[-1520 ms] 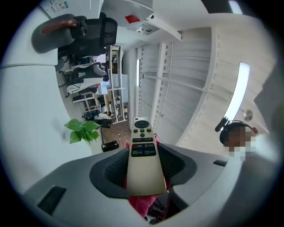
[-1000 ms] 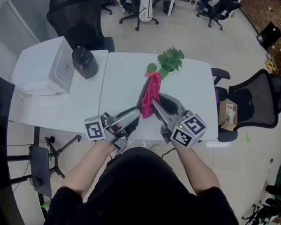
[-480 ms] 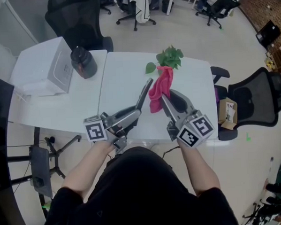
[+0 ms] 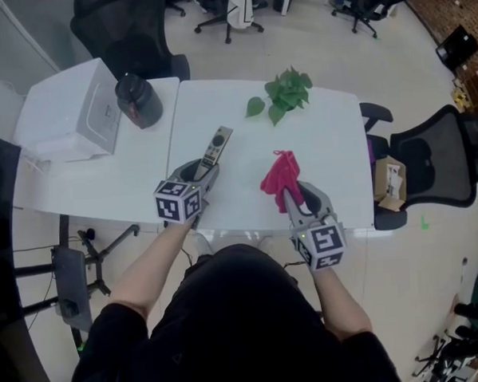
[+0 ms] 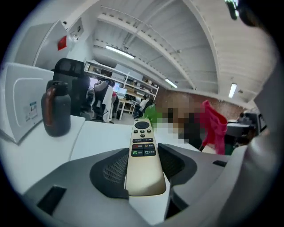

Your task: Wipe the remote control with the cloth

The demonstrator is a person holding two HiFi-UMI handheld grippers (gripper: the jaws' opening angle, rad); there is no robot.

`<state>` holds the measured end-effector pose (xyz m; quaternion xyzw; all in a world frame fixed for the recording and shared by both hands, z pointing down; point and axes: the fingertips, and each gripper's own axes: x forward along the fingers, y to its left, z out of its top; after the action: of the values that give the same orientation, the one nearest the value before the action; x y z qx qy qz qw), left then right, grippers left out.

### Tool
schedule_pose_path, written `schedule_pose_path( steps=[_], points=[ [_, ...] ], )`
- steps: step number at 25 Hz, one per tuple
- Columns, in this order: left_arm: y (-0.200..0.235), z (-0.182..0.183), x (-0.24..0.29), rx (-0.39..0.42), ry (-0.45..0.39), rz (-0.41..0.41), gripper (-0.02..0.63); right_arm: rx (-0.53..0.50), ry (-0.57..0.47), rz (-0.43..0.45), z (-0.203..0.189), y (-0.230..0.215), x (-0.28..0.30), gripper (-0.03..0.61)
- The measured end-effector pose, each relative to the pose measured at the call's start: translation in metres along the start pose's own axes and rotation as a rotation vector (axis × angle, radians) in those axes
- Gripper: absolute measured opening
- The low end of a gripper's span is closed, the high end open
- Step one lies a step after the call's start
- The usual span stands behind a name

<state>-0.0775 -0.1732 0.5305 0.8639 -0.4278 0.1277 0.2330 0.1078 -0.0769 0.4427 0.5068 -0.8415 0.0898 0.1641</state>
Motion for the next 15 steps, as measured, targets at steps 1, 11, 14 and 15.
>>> schedule_pose_path(
  steps=[1,11,14,15],
  points=[
    [0.009,-0.010,0.007,0.044,0.040,0.045,0.209,0.000,0.021,-0.008,-0.006,0.002,0.000,0.097],
    [0.080,-0.099,0.059,0.193,0.350,0.295,0.209,-0.010,0.103,0.012,-0.036,0.022,-0.001,0.097],
    [0.087,-0.103,0.065,0.183,0.353,0.311,0.209,-0.006,0.113,0.010,-0.036,0.025,-0.003,0.097],
    [0.090,-0.106,0.066,0.177,0.358,0.319,0.209,-0.004,0.118,0.009,-0.036,0.026,-0.004,0.097]
  ],
)
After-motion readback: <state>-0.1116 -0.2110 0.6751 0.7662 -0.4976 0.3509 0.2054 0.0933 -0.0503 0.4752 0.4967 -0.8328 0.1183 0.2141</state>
